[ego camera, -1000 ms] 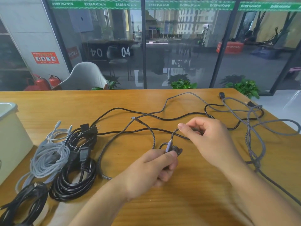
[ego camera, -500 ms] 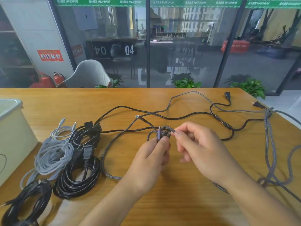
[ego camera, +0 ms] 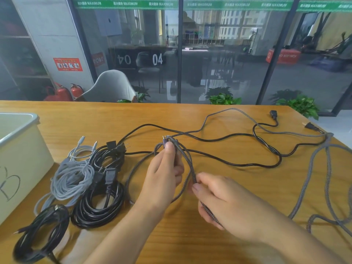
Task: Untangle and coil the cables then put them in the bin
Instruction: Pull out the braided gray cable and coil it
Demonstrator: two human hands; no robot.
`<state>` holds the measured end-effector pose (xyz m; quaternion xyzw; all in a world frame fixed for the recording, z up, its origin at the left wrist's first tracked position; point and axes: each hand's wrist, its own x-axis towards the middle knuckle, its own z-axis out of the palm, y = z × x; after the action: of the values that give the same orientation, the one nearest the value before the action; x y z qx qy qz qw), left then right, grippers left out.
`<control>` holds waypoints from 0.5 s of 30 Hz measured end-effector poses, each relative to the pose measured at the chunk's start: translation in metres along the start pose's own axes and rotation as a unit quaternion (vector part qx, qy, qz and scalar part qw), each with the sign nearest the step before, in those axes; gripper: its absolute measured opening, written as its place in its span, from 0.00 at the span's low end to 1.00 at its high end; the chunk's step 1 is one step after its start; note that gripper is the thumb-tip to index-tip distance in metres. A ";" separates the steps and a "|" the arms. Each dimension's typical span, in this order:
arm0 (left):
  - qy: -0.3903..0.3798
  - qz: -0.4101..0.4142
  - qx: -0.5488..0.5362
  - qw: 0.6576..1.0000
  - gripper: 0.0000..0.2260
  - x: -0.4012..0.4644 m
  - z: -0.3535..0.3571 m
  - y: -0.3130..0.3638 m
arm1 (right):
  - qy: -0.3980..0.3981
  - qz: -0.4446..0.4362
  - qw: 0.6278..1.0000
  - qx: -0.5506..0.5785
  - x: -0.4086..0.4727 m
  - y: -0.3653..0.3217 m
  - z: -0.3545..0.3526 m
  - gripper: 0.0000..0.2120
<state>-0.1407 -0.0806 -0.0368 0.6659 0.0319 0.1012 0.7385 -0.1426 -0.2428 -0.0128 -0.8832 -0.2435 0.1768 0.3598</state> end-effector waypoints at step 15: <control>-0.031 0.045 -0.007 0.998 0.25 0.001 -0.004 0.001 | -0.177 0.047 0.951 0.250 0.008 0.001 0.032 0.14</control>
<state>-0.1408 -0.0769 -0.0357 0.6646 -0.0215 0.1135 0.7382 -0.1514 -0.2218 -0.0363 -0.7295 -0.2094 0.4025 0.5118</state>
